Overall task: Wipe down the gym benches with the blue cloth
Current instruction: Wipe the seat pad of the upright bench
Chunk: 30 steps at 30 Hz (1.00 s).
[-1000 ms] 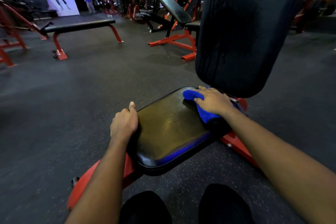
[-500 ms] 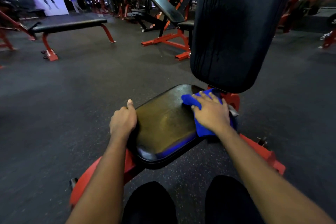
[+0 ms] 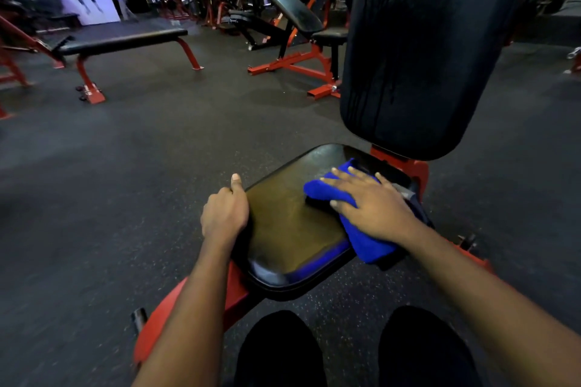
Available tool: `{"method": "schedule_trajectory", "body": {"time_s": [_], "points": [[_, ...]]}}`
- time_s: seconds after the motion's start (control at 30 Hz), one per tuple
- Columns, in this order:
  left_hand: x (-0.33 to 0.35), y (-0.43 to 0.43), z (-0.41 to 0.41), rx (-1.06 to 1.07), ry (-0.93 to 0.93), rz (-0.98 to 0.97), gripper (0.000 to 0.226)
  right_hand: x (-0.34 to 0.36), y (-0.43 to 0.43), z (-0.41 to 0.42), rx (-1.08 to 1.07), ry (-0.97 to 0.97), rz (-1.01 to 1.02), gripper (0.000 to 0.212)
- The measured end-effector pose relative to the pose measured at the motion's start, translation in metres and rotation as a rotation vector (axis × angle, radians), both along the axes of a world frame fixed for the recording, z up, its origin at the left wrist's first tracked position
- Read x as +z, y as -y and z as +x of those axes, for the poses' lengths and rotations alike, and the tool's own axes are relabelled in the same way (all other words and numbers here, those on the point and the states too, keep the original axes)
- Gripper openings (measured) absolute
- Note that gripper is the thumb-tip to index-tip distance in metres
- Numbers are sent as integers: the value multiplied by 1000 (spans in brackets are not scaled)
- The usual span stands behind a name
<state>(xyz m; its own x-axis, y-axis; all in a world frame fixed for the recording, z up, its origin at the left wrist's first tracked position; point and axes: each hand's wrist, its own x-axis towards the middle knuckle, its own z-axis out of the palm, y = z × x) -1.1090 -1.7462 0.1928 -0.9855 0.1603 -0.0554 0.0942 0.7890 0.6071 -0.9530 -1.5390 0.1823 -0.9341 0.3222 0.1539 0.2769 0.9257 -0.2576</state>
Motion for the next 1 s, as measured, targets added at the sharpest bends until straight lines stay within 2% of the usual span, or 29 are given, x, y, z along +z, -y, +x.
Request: {"method": "schedule_trajectory", "body": {"time_s": [0.17,0.3,0.4,0.53,0.67,0.8,0.87,1.0], "points": [[-3,-1,-3,5,-15,14,71,10,-58,-83,-135,67,30,51],[-2,-2,-3,19,-18,46,71,16,-55,-147,-84,108,39,44],[-2,-3,-3,26,0,66,70,16,-21,-124,76,52,77,47],[-1,-2,-3,19,0,61,70,0,-28,-59,214,0,-29,51],[-1,-4,-3,23,-2,70,70,4,-74,-96,37,34,1,55],[0,-3,1,55,-1,134,70,12,-52,-149,-54,54,51,44],[0,-3,1,80,-3,209,69,10,-25,-143,22,47,67,46],[4,1,7,130,-34,323,62,0,5,-79,330,-14,20,50]]}}
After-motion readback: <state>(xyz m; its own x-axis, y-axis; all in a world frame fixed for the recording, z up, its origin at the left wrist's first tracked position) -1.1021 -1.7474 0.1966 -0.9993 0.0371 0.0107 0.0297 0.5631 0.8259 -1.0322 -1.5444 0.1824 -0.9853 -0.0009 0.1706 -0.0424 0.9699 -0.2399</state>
